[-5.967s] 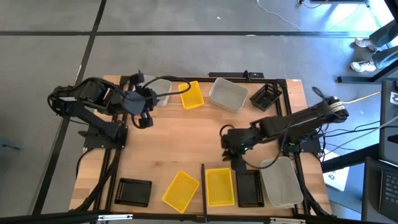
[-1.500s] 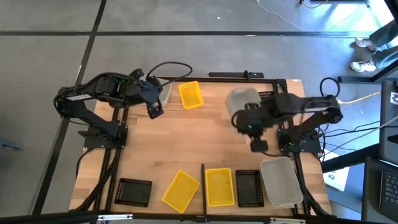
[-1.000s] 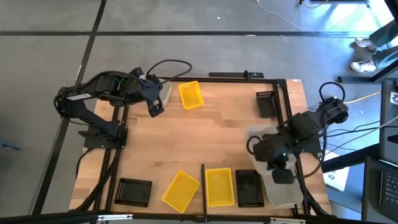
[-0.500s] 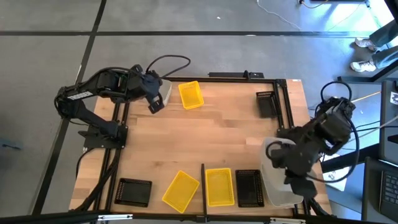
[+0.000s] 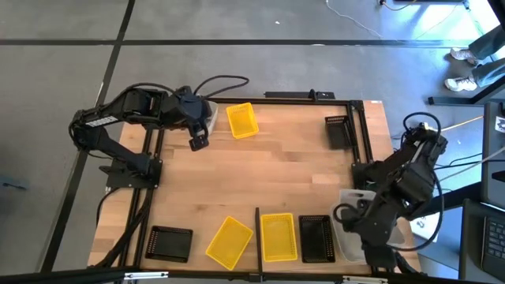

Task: Stack baskets on shelf by color
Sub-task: Stack the right gray bin on top of the gray bin on the shelf

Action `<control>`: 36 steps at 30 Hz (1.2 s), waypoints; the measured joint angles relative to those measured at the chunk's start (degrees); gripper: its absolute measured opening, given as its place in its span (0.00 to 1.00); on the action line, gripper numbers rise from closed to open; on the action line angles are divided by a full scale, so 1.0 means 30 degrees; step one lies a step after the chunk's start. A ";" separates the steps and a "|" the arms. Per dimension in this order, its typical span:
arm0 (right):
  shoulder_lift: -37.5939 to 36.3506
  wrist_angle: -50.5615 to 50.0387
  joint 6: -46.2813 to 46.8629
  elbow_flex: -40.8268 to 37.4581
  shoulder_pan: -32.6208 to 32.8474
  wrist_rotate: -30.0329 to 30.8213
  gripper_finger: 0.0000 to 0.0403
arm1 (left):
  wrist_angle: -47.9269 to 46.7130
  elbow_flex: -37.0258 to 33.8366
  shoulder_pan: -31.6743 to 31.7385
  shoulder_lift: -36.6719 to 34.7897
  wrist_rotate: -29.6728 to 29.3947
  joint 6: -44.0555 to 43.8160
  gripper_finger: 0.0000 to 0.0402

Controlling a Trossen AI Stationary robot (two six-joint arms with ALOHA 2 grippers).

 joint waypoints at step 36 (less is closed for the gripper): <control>-0.0002 0.0783 -0.0158 -0.4963 0.0065 -0.1681 0.06 | 0.0431 0.0000 0.0124 0.0000 -0.0014 0.0460 0.12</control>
